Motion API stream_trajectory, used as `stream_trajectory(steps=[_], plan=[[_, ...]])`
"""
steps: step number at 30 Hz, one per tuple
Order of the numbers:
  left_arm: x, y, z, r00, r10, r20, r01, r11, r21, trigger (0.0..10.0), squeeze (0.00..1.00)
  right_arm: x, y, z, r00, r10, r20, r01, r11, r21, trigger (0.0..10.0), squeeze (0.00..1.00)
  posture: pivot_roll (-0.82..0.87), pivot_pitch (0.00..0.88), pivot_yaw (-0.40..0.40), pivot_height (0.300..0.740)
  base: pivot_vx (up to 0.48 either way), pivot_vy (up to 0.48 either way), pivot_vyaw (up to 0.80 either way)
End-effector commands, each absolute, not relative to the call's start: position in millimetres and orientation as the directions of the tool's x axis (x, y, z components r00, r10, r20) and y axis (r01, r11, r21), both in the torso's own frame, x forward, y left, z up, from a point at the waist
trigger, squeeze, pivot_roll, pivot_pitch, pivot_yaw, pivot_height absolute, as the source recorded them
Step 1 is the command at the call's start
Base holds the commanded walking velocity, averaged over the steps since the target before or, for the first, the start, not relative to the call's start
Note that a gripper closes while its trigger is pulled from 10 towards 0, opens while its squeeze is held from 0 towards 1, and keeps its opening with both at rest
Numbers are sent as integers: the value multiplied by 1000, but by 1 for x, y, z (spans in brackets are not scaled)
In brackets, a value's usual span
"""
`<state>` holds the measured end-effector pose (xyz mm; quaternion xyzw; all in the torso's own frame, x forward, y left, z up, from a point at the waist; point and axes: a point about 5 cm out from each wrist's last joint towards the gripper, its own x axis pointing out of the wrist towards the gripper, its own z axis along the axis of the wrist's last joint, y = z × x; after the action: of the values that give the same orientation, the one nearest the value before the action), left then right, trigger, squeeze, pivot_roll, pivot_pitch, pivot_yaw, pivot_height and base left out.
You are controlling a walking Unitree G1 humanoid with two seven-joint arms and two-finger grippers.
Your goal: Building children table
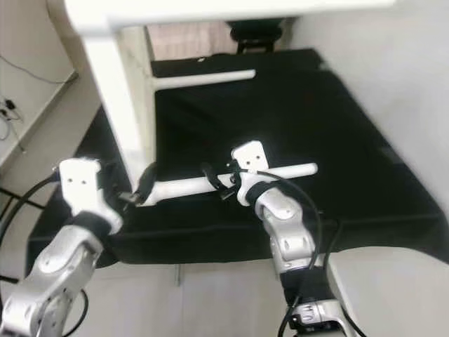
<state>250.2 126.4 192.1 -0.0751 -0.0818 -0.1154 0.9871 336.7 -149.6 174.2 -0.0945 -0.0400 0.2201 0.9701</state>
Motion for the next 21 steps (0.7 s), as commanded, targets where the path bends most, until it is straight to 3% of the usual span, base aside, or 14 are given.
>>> stream_trajectory(steps=[1,8,18,21], plan=[[249,130,190,962,-207,181,230,966,-121,10000,0,335,-151,173,910,413,35,-400,897,-188,10000,0,-43,56,102,740,0,-480,0],[252,122,187,955,-234,184,262,955,-142,10000,0,336,-139,183,890,449,81,-421,876,-235,10000,0,-41,43,102,740,0,-106,0],[273,125,191,944,-269,192,293,950,-111,10000,0,338,-126,195,881,453,139,-415,879,-232,10000,0,-57,25,106,740,0,0,784],[285,130,196,934,-290,208,313,946,-83,10000,0,341,-130,200,892,427,146,-390,892,-229,10000,0,-61,25,108,740,0,0,0]])
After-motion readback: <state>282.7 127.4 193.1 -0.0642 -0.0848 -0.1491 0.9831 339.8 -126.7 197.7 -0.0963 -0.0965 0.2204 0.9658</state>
